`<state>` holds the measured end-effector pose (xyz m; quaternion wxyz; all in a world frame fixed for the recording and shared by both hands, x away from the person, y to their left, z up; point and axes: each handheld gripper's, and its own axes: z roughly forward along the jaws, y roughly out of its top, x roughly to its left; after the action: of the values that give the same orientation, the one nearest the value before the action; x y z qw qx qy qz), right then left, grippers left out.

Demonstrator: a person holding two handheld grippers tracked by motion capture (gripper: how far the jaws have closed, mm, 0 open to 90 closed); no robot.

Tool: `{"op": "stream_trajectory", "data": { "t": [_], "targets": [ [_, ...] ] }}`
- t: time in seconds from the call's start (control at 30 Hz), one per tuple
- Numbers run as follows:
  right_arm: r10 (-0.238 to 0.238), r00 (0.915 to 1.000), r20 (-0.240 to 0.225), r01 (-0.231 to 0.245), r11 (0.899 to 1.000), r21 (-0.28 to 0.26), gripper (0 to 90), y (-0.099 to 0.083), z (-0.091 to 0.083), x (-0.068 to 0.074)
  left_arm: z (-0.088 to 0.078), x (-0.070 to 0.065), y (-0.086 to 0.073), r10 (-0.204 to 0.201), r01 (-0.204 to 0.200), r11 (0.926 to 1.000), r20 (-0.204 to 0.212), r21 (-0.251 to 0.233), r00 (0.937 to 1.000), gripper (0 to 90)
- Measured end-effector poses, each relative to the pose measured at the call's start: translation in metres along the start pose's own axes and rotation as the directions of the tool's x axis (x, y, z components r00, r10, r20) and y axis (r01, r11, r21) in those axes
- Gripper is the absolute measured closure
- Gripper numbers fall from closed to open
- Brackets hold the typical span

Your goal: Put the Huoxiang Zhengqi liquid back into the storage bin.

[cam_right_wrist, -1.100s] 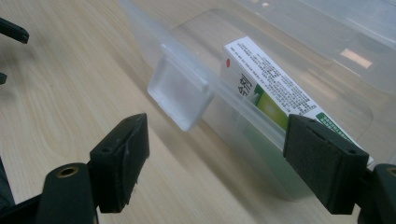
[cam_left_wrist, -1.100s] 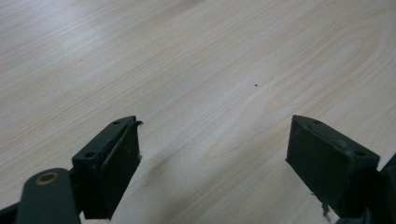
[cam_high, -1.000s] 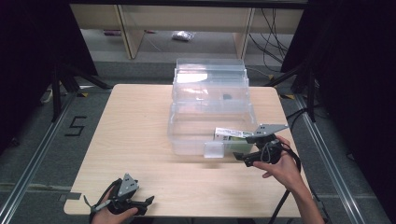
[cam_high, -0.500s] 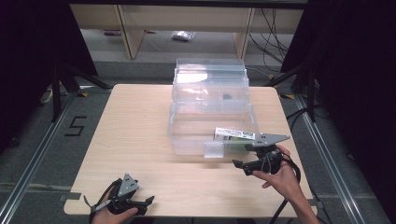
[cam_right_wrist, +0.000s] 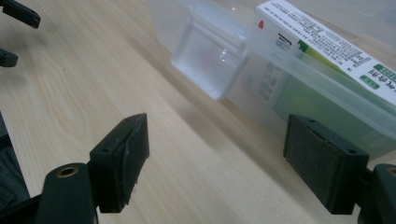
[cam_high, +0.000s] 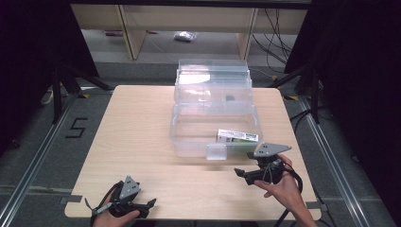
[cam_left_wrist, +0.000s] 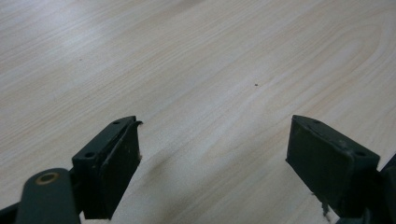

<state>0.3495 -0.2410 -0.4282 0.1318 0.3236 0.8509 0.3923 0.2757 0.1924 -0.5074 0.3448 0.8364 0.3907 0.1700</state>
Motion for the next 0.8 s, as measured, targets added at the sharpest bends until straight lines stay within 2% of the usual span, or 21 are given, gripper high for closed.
{"op": "stream_trajectory", "data": {
  "t": [0.13, 0.17, 0.23, 0.27, 0.33, 0.37, 0.43, 0.47, 0.5, 0.53, 0.57, 0.6, 0.63, 0.67, 0.7, 0.77, 0.8],
  "targets": [
    [0.016, 0.9998, -0.009, -0.016, 1.0, 0.009, 23.5, -0.006, 0.002, 0.004, 0.0, 0.0, 0.0, 0.006, -0.006, 1.0, -0.001, 0.002, 1.0, 16.6],
    [0.013, 0.9997, -0.018, -0.013, 1.0, 0.014, 23.3, -0.008, 0.002, 0.004, 0.0, 0.0, 0.0, 0.0, 0.0, 1.0, -0.001, 0.0, 1.0, 16.6],
    [-0.01, 0.9999, -0.005, 0.01, 1.0, 0.015, 23.4, -0.011, 0.002, 0.004, 0.0, 0.0, 0.0, 0.006, -0.006, 1.0, -0.001, 0.002, 1.0, 16.6],
    [0.011, 0.9999, -0.01, -0.011, 1.0, 0.02, 23.4, -0.013, 0.002, 0.006, 0.0, 0.001, 0.0, 0.005, -0.005, 1.0, -0.002, 0.002, 1.0, 16.6],
    [0.0, 0.9999, -0.014, 0.0, 1.0, 0.015, 23.2, -0.018, 0.003, 0.005, 0.0, 0.0, 0.0, 0.005, -0.005, 1.0, -0.001, 0.002, 1.0, 16.6],
    [0.019, 0.9998, -0.009, -0.019, 0.999, 0.029, 23.2, -0.021, 0.002, 0.007, 0.0, 0.0, 0.0, 0.004, -0.004, 1.0, -0.001, 0.002, 1.0, 16.6],
    [0.029, 0.9996, -0.006, -0.029, 0.999, 0.026, 23.2, -0.026, 0.001, 0.007, 0.0, 0.0, 0.0, 0.003, -0.003, 1.0, 0.008, 0.003, 1.0, 16.7],
    [0.017, 0.9998, 0.005, -0.017, 0.999, 0.029, 23.2, -0.029, 0.0, 0.006, 0.0, 0.0, 0.0, 0.001, -0.001, 1.0, 0.004, 0.002, 1.0, 16.6],
    [0.033, 0.9994, 0.003, -0.033, 0.999, 0.032, 23.0, -0.031, 0.0, 0.007, 0.0, 0.0, 0.0, -0.002, 0.002, 1.0, 0.005, 0.002, 1.0, 16.6],
    [0.016, 0.9998, 0.011, -0.016, 0.999, 0.037, 22.9, -0.033, -0.001, 0.006, 0.0, 0.001, 0.0, 0.008, -0.008, 1.0, 0.004, 0.005, 1.0, 16.6],
    [0.025, 0.9996, 0.009, -0.025, 0.999, 0.041, 22.8, -0.036, -0.002, 0.007, 0.0, 0.0, 0.0, 0.001, -0.001, 1.0, -0.001, 0.002, 1.0, 16.6],
    [0.013, 0.9999, 0.006, -0.013, 0.999, 0.04, 22.7, -0.039, -0.001, 0.006, 0.0, 0.0, 0.0, 0.0, 0.0, 1.0, 0.007, 0.003, 1.0, 16.6],
    [0.047, 0.9988, 0.009, -0.048, 0.998, 0.049, 22.6, -0.041, -0.003, 0.008, 0.0, 0.0, 0.0, -0.002, 0.002, 1.0, 0.004, 0.001, 1.0, 16.7],
    [0.033, 0.9994, 0.008, -0.033, 0.998, 0.048, 22.5, -0.043, -0.003, 0.006, 0.0, 0.0, 0.0, -0.002, 0.002, 1.0, 0.005, 0.003, 1.0, 16.6],
    [0.051, 0.9987, 0.007, -0.051, 0.997, 0.055, 22.2, -0.046, -0.004, 0.007, 0.0, 0.0, 0.0, -0.001, 0.001, 1.0, 0.005, 0.002, 1.0, 16.6],
    [0.049, 0.9987, 0.014, -0.05, 0.997, 0.053, 21.9, -0.05, -0.004, 0.005, 0.0, 0.0, 0.0, -0.001, 0.001, 1.0, 0.005, 0.002, 1.0, 16.7],
    [0.068, 0.9977, 0.007, -0.068, 0.996, 0.057, 21.7, -0.052, -0.005, 0.006, 0.0, 0.001, 0.0, 0.004, -0.004, 1.0, 0.005, 0.003, 1.0, 16.6]
  ]
}}
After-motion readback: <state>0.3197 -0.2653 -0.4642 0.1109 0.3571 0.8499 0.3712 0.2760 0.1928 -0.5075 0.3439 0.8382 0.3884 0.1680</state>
